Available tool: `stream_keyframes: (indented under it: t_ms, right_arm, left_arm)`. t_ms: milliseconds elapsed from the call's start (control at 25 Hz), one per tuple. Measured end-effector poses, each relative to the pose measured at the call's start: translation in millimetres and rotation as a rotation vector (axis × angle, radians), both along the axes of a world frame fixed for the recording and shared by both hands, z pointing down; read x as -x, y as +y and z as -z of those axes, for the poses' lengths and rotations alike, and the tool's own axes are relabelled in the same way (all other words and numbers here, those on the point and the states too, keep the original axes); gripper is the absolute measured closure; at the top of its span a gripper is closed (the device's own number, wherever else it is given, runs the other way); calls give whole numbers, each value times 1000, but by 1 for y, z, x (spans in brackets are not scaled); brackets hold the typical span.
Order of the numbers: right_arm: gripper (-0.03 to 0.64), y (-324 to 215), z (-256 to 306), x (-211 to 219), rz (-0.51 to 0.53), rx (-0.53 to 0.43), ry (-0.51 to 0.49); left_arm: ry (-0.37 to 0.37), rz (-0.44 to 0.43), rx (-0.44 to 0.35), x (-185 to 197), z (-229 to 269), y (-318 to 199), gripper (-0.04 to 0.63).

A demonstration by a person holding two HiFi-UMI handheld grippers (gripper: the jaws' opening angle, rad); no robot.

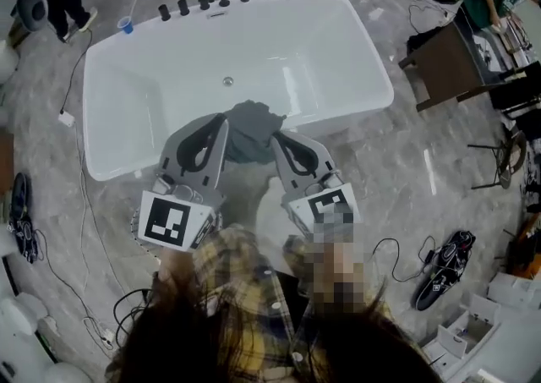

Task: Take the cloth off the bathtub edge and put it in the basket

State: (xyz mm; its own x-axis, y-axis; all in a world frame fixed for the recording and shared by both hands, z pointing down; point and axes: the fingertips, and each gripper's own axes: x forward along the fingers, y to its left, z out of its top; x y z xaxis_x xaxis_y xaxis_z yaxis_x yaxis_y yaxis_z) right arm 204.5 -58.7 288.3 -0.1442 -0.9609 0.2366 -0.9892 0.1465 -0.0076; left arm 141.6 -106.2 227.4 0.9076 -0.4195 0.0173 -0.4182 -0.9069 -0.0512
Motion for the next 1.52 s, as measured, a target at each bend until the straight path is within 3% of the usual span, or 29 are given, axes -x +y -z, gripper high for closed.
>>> stream_keyframes:
  t_ms: [400, 760, 1280, 1520]
  right_arm:
    - [600, -64, -6, -42, 265, 21, -1]
    - [601, -90, -16, -45, 474, 36, 6]
    - [601, -106, -41, -30, 544, 98, -9]
    - [600, -109, -56, -18, 561, 120, -13]
  left_arm:
    - [-8, 245, -4, -36, 1, -44, 575]
    - [-13, 440, 24, -35, -16, -56, 575]
    - [-50, 535, 59, -11, -30, -61, 575]
    - [-77, 555, 123, 4, -54, -60, 575]
